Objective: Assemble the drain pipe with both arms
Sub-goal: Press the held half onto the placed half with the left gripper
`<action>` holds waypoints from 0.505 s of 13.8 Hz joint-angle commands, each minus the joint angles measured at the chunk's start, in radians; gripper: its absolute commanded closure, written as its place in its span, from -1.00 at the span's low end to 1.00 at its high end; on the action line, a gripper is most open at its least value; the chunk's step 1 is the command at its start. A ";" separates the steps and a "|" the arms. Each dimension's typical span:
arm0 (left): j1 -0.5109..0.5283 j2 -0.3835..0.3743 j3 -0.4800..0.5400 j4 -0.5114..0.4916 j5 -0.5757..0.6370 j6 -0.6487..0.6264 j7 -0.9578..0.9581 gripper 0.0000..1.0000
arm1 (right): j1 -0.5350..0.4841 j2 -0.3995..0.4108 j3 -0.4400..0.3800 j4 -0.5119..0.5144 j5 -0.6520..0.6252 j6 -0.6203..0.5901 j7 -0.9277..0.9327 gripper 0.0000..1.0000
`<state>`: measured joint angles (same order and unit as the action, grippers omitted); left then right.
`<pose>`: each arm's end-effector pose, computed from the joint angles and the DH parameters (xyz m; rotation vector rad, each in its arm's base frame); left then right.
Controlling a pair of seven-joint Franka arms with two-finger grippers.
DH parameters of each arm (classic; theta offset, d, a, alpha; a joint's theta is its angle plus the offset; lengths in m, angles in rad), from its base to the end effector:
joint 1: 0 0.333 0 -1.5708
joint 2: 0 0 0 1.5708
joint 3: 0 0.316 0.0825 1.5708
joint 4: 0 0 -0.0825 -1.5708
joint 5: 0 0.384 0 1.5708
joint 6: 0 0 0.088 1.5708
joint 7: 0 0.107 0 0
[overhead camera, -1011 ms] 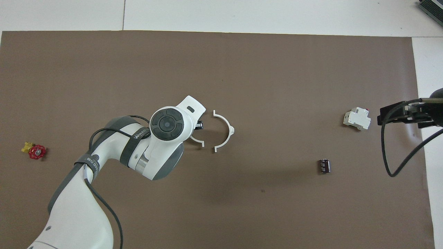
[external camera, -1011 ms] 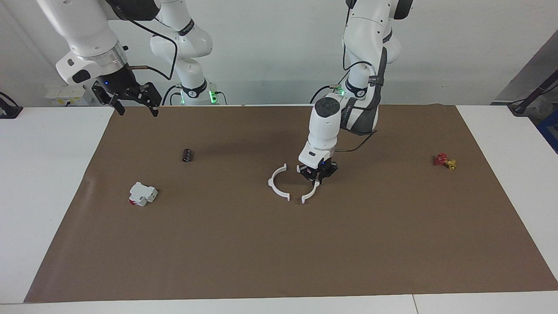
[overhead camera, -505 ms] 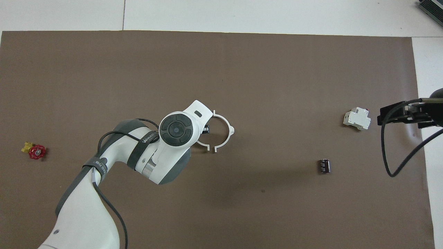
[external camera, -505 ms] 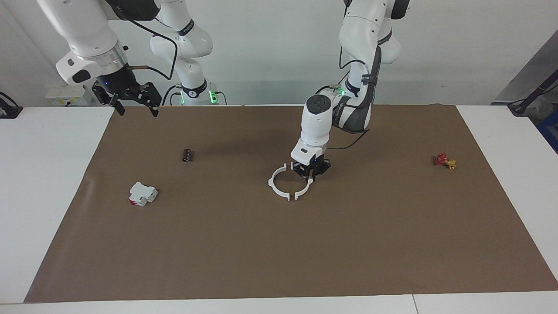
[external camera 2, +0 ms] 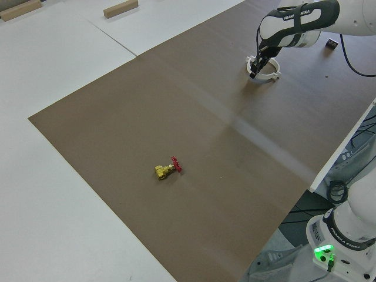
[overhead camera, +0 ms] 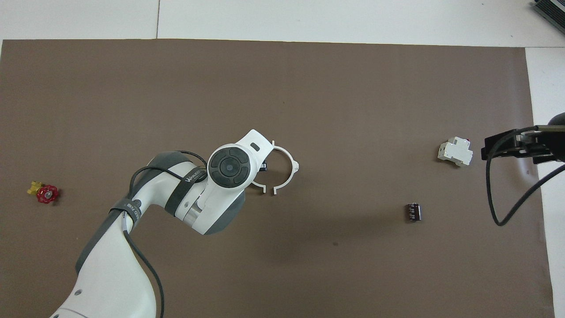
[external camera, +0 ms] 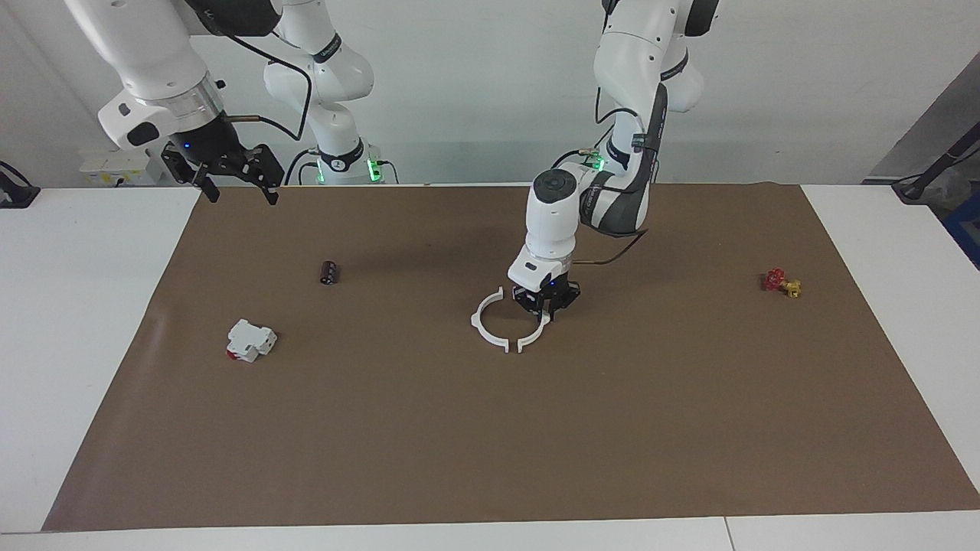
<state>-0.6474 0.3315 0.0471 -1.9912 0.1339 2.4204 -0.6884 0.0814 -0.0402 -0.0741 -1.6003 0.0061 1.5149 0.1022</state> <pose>0.5078 -0.3483 0.3053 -3.1054 0.0179 -0.2223 0.5359 0.0038 0.6277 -3.1307 0.1481 0.0717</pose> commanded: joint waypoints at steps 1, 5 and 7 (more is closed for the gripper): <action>-0.015 0.021 0.013 0.017 0.026 0.034 -0.016 1.00 | -0.005 -0.001 0.003 0.002 -0.009 -0.016 -0.022 -1.00; -0.015 0.035 0.013 0.017 0.027 0.052 -0.014 1.00 | -0.005 -0.001 0.003 0.002 -0.009 -0.016 -0.022 -1.00; -0.015 0.035 0.011 0.017 0.027 0.059 -0.013 1.00 | -0.005 -0.001 0.003 0.002 -0.009 -0.016 -0.022 -1.00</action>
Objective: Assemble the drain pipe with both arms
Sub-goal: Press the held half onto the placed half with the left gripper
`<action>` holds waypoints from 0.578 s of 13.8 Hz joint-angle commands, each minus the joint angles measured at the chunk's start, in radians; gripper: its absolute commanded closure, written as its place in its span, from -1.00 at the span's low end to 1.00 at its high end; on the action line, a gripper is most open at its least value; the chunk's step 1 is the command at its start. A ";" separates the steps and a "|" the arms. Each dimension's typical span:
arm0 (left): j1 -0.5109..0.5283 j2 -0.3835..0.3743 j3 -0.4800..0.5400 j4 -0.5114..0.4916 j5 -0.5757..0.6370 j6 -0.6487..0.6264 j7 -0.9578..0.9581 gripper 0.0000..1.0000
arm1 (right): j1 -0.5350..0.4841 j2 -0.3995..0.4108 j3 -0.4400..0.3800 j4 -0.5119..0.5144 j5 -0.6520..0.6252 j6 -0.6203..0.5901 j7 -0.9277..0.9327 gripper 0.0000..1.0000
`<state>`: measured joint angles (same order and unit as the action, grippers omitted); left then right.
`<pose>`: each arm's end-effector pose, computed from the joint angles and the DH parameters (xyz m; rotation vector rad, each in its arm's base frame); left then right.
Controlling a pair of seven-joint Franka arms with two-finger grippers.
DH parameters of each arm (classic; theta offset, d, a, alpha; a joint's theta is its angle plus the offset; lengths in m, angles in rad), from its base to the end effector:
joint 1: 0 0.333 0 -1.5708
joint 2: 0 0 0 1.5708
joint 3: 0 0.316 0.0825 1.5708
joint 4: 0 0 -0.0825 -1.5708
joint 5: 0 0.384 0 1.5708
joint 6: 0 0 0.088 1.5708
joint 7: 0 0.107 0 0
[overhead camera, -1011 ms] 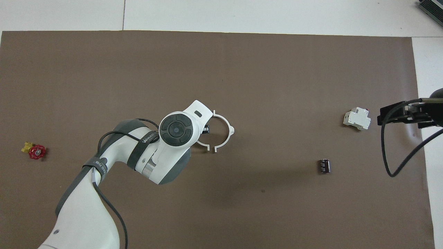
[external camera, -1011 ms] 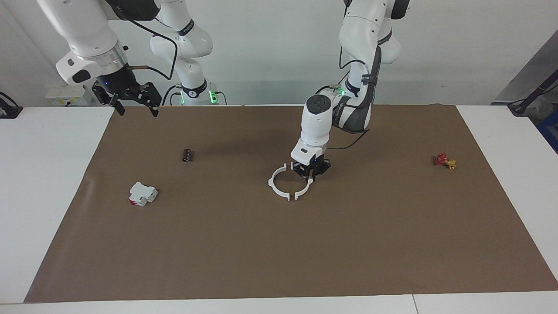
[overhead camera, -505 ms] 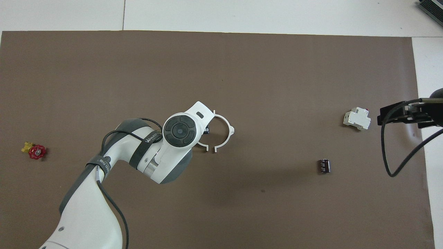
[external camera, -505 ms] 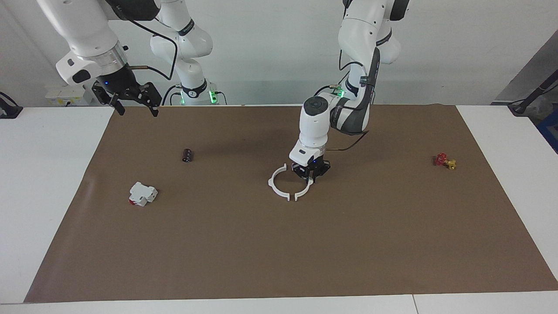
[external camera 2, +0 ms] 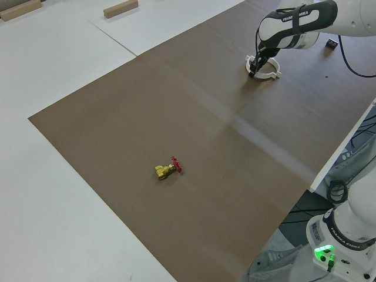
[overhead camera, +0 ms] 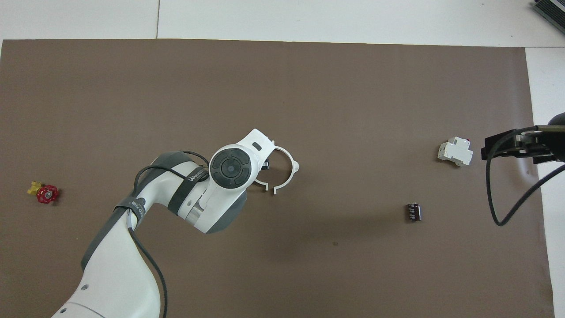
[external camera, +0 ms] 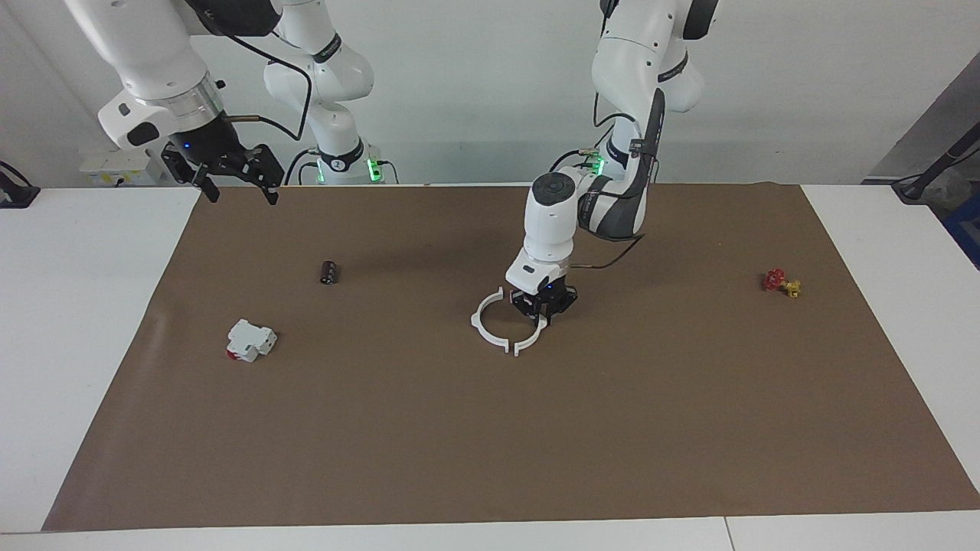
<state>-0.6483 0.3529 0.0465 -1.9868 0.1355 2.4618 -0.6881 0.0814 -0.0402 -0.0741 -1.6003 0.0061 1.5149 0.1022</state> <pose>0.5106 -0.3523 0.2980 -3.1186 0.0278 -0.2527 0.5359 0.0038 0.6277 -3.1307 0.1481 0.0717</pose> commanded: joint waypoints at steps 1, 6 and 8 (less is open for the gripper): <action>-0.014 0.015 0.012 0.013 0.026 0.028 -0.013 1.00 | -0.005 -0.001 0.003 0.002 -0.009 -0.016 -0.022 -1.00; -0.014 0.018 0.012 0.010 0.026 0.029 -0.010 1.00 | -0.005 -0.001 0.003 0.002 -0.009 -0.016 -0.022 -1.00; -0.014 0.017 0.012 0.008 0.024 0.025 -0.010 1.00 | -0.005 -0.001 0.003 0.002 -0.009 -0.016 -0.022 -1.00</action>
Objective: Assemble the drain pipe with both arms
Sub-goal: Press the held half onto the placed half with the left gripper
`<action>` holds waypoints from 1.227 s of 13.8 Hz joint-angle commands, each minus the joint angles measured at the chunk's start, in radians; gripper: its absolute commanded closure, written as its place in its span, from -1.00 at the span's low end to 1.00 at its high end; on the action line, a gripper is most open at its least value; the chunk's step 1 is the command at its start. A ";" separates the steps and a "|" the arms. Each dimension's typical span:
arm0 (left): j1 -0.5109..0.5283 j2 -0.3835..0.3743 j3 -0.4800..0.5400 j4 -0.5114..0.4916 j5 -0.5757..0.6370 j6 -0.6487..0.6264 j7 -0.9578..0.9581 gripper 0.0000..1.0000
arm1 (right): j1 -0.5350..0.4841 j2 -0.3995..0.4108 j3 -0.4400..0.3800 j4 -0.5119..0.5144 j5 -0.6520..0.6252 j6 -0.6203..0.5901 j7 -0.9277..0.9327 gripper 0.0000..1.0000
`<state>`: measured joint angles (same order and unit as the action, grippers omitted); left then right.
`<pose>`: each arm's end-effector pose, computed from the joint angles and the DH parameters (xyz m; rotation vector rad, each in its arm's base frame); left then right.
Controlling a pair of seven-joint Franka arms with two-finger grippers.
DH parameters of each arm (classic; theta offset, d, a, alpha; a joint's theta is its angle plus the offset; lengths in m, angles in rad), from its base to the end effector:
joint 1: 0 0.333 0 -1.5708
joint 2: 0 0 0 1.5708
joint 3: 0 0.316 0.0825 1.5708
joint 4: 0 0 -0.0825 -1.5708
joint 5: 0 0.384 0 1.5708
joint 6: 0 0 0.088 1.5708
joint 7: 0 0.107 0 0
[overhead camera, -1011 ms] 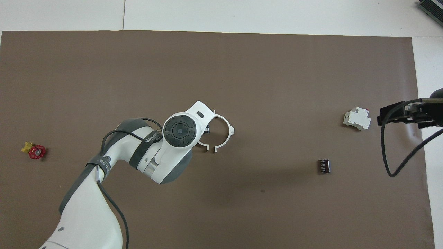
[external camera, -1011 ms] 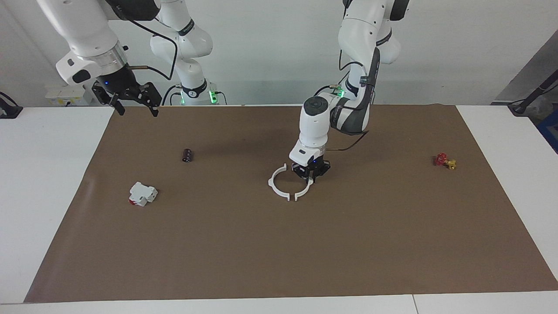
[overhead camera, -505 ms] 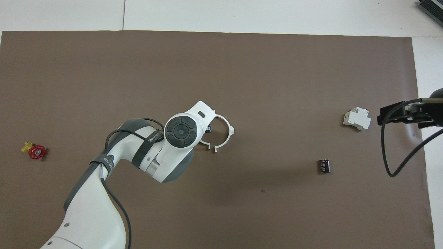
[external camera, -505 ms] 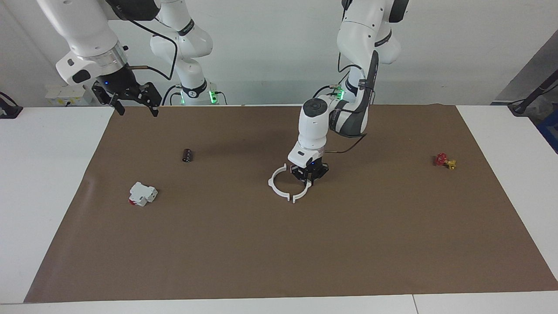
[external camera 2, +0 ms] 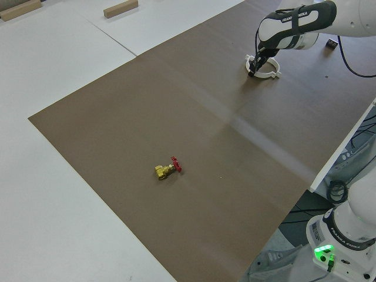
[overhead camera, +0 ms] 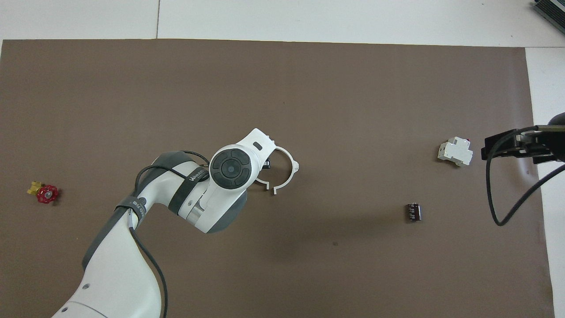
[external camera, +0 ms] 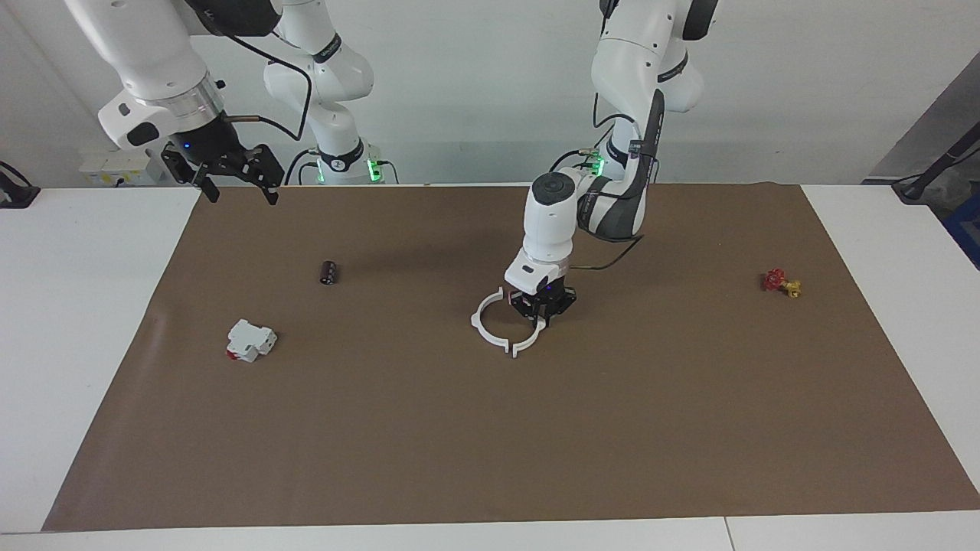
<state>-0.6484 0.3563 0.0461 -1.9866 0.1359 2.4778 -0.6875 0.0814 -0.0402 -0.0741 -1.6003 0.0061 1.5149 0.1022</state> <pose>0.5114 -0.3537 0.2976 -3.1254 0.0317 -0.2686 0.5359 0.0038 0.6277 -3.1307 0.1481 0.0717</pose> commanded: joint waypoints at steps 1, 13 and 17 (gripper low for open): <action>-0.014 0.013 0.011 0.008 0.024 0.007 -0.011 1.00 | -0.005 -0.001 0.003 0.002 -0.009 -0.016 -0.022 -1.00; -0.028 0.007 0.008 0.011 0.016 -0.056 -0.026 1.00 | -0.005 -0.001 0.003 0.002 -0.009 -0.016 -0.022 -1.00; -0.030 0.009 0.005 0.018 0.013 -0.060 -0.032 1.00 | -0.005 -0.001 0.003 0.002 -0.009 -0.016 -0.022 -1.00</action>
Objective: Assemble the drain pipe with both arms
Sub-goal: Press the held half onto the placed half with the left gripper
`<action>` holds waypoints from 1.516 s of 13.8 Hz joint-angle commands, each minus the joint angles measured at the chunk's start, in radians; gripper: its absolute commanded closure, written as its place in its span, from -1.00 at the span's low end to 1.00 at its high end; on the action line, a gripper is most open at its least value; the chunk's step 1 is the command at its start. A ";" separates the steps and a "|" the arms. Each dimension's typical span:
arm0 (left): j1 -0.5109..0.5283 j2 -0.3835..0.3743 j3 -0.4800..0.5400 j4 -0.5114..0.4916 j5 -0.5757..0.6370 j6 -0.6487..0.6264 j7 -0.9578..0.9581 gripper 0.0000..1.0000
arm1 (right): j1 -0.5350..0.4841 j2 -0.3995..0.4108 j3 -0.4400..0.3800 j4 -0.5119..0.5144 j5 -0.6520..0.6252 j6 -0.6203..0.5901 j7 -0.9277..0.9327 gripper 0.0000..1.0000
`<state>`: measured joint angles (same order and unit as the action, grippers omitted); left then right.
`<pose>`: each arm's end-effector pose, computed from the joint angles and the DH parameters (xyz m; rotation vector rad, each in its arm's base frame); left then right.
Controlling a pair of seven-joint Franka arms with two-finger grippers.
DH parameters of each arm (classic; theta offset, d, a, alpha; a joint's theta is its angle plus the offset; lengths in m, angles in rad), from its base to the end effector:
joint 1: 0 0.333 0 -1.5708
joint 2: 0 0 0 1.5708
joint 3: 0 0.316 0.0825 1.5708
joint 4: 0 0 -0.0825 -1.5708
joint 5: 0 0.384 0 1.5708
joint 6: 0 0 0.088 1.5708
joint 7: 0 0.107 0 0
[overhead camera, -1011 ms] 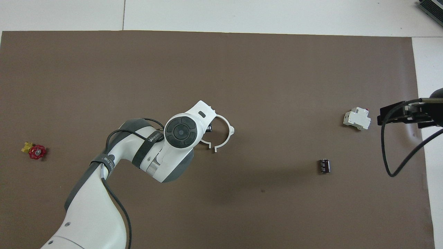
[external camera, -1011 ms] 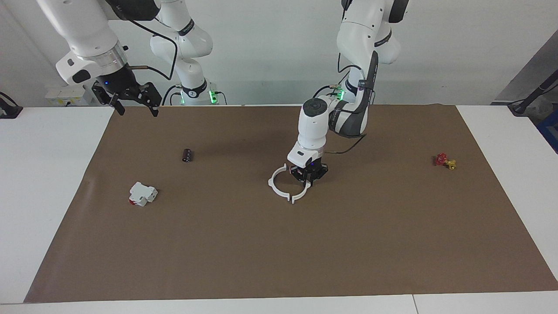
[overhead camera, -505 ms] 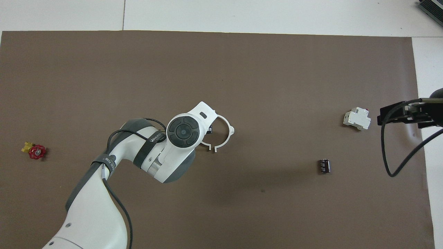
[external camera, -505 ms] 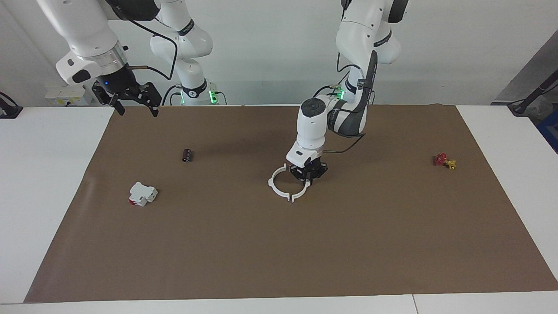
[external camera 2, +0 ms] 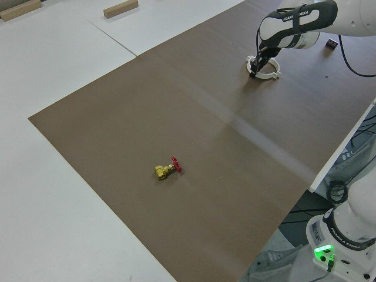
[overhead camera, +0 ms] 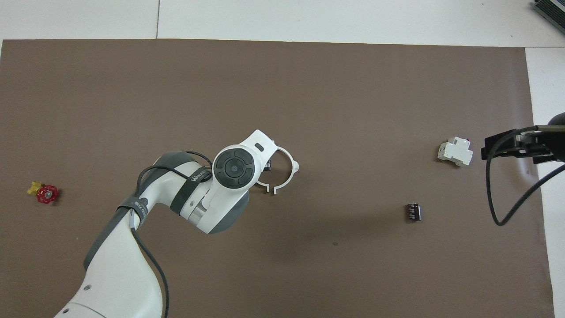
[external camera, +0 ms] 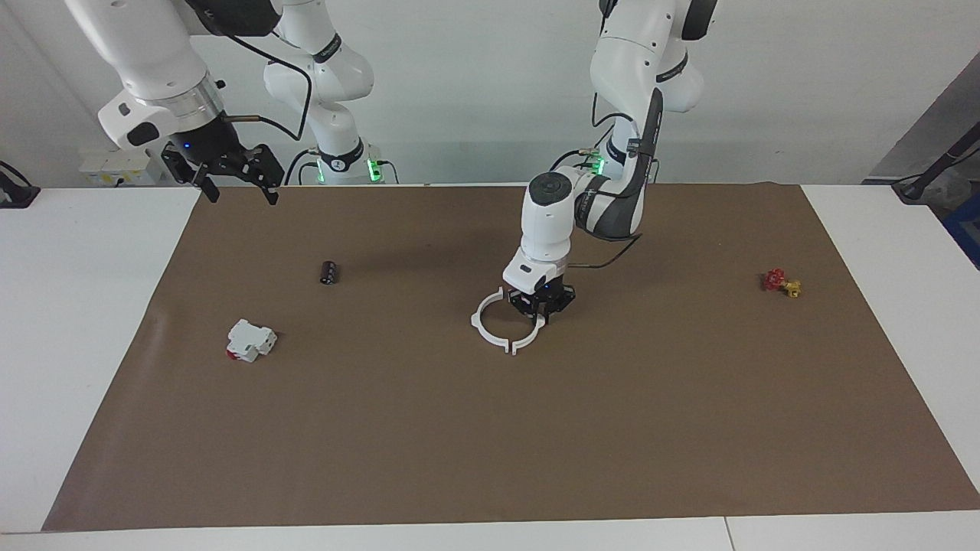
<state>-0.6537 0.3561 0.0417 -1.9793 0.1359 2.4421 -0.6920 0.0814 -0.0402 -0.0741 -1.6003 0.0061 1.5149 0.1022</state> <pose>0.5075 -0.3573 0.2973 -3.1118 0.0355 -0.2331 0.5359 0.0038 0.6277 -3.1307 0.1481 0.0717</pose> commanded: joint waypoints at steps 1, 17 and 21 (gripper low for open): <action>-0.024 0.009 0.009 0.013 0.011 -0.023 -0.027 1.00 | -0.005 -0.001 0.003 0.002 -0.009 -0.016 -0.022 -1.00; -0.035 0.011 0.010 0.013 0.013 0.003 -0.049 1.00 | -0.005 -0.001 0.003 0.002 -0.009 -0.016 -0.022 -1.00; -0.034 0.011 0.010 0.013 0.013 0.012 -0.024 1.00 | -0.005 -0.001 0.003 0.002 -0.009 -0.016 -0.022 -1.00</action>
<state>-0.6851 0.3563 0.0462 -1.9775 0.1359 2.4405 -0.7240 0.0814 -0.0402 -0.0740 -1.6003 0.0061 1.5149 0.1022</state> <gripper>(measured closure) 0.793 0.000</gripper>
